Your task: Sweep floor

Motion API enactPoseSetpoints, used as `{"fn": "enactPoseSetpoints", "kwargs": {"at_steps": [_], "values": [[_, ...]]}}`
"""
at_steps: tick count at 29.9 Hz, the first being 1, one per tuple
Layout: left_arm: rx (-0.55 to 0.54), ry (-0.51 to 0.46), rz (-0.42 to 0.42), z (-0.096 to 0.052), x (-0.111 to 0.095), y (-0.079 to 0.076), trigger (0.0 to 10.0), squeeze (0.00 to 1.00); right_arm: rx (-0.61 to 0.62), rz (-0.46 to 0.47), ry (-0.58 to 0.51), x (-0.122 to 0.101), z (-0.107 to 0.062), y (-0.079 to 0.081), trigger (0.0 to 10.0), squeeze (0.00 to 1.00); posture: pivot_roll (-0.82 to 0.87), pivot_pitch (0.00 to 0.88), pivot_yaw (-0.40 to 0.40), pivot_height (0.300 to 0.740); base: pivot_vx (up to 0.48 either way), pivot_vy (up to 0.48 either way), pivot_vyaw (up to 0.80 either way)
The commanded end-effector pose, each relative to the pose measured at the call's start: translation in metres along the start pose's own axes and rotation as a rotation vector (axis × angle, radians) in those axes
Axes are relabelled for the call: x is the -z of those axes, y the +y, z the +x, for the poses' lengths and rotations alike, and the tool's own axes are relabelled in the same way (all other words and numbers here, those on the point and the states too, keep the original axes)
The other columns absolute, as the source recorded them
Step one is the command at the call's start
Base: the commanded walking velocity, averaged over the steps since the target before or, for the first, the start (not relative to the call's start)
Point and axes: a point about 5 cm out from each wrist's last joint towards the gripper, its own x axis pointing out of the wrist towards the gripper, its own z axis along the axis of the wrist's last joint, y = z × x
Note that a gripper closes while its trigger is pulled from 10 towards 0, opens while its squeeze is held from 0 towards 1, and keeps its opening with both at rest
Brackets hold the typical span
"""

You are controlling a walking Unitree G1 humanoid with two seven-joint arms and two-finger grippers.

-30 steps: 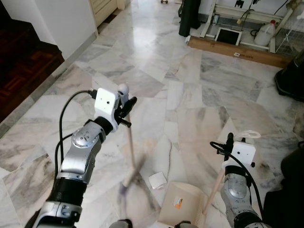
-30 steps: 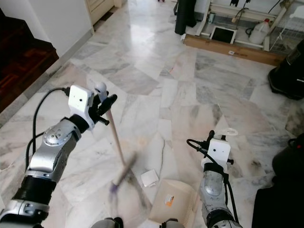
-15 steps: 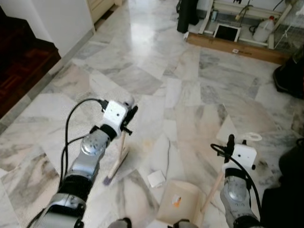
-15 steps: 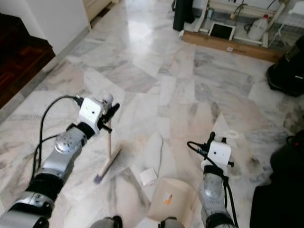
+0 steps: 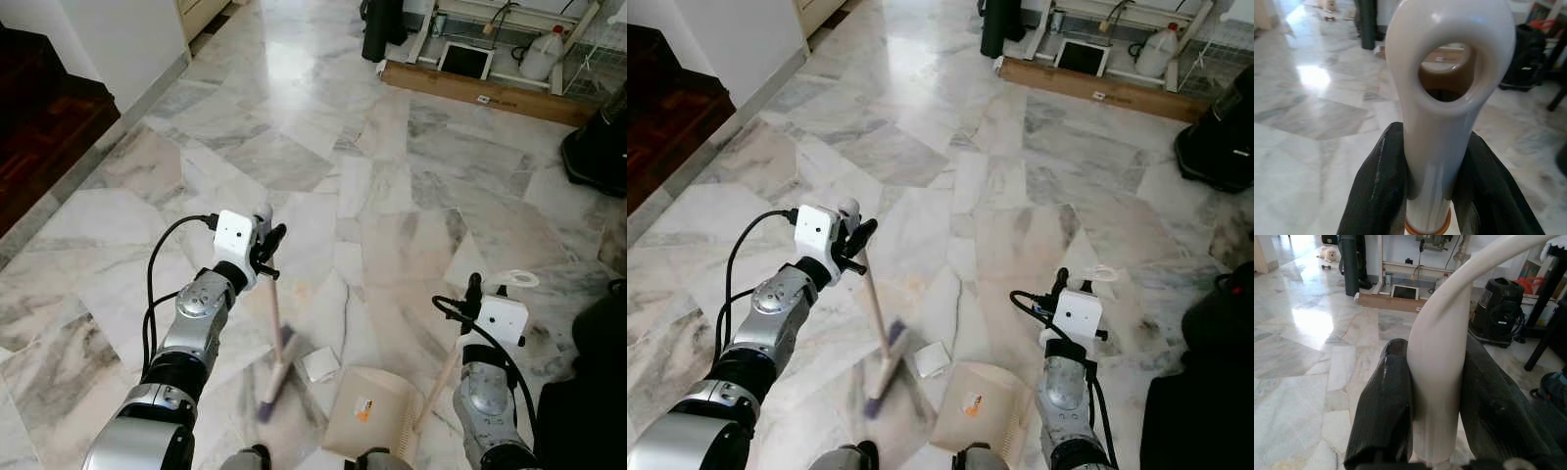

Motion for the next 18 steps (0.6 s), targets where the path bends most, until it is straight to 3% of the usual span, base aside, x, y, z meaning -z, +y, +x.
{"fn": "enactPoseSetpoints", "kwargs": {"at_steps": [1,5,9,18], "values": [[0.021,0.013,-0.019,-0.001,0.005,-0.002,10.0,0.00,-0.009,-0.031,0.069,0.013,-0.010,-0.004,10.0,0.00,0.11,0.251,-0.003,0.740,0.000,0.000,0.00],[0.074,0.007,0.022,0.003,0.001,-0.006,10.0,0.00,-0.013,-0.029,0.064,0.013,-0.011,-0.004,10.0,0.00,0.11,0.252,0.000,0.740,0.000,0.000,0.00],[0.189,0.058,-0.029,0.005,0.002,-0.012,10.0,0.00,-0.013,-0.027,0.064,0.012,-0.009,-0.004,10.0,0.00,0.12,0.253,-0.001,0.740,0.000,0.000,0.00],[0.277,0.061,-0.184,0.007,-0.003,-0.013,10.0,0.00,-0.021,-0.022,0.062,0.010,-0.005,-0.002,10.0,0.00,0.13,0.246,-0.002,0.740,0.000,0.000,0.00]]}}
